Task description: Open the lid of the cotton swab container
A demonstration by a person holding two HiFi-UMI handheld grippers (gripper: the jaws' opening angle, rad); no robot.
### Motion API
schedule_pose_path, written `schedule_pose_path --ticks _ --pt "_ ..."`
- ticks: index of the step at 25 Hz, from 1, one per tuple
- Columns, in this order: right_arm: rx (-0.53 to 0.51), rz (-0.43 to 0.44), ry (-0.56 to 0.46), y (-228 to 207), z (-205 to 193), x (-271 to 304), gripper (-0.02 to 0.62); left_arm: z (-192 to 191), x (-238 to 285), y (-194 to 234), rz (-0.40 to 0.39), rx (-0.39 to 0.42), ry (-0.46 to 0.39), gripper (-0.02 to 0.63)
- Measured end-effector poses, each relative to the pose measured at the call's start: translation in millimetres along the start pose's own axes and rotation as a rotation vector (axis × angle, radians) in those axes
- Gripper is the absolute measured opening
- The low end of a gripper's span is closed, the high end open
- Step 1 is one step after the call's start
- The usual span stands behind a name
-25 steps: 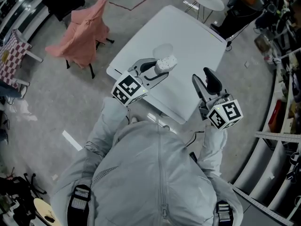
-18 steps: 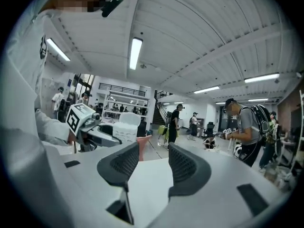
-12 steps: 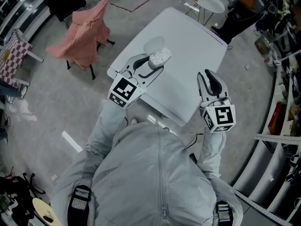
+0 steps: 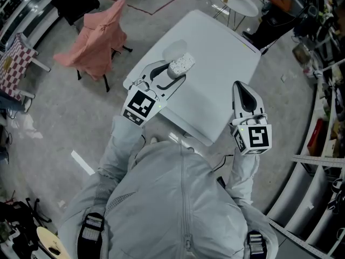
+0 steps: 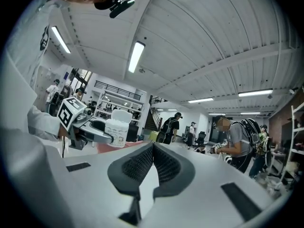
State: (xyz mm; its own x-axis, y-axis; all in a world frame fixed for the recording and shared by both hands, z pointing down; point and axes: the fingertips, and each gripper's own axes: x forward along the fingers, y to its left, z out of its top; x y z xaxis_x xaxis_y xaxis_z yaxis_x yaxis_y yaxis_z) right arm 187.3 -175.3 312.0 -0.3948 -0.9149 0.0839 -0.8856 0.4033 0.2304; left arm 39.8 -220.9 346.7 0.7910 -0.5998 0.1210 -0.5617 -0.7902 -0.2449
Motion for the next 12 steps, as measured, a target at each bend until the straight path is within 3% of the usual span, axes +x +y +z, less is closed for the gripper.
schedule_pose_path --ticks 12 --pt "-0.018 0.014 0.02 2.3 2.6 3.2 0.032 6.6 2.2 -1.2 -0.003 0.008 0.002 0.21"
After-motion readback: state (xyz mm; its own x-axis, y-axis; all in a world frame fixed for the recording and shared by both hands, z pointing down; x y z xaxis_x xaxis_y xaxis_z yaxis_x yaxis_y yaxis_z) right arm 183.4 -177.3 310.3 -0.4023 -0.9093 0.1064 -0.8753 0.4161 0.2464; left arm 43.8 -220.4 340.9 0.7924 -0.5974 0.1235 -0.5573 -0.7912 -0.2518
